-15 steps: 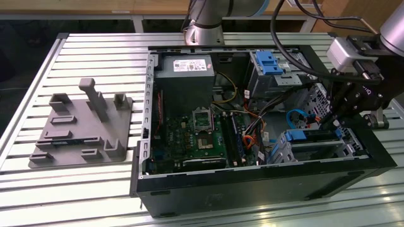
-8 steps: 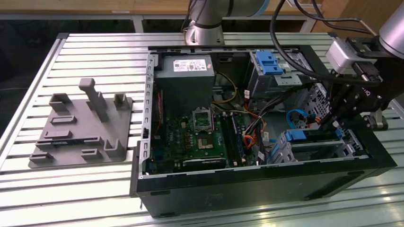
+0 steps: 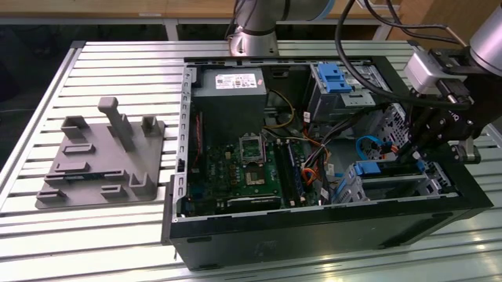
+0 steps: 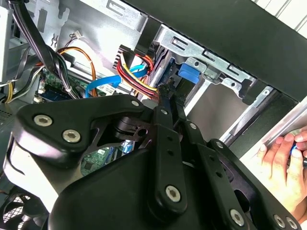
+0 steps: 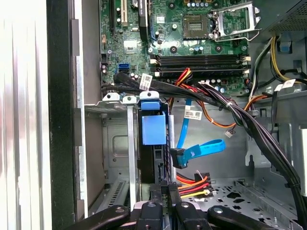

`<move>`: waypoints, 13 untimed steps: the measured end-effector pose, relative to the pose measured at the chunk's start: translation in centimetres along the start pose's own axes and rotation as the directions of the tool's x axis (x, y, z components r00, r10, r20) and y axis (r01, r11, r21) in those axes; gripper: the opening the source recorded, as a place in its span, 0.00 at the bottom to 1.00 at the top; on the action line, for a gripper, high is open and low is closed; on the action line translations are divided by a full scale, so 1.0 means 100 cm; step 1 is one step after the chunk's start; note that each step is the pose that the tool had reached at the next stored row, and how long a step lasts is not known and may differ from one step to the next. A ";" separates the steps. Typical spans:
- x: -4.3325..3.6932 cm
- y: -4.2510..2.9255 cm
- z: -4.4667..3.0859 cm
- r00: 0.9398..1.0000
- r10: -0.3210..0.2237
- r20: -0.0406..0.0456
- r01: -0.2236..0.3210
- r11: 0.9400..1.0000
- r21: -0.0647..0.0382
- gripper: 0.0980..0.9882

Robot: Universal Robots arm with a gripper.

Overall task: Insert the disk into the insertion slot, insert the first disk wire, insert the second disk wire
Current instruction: 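Insert the first disk wire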

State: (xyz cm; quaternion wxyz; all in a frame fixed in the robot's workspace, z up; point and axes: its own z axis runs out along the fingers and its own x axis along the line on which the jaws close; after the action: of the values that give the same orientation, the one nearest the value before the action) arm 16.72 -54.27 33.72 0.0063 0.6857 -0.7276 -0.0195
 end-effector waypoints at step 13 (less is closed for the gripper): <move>0.0002 -0.0006 0.0029 1.000 0.000 0.000 0.000 1.000 0.000 0.08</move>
State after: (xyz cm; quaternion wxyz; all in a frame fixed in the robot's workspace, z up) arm 16.77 -54.30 33.42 0.0064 0.6857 -0.7276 -0.0194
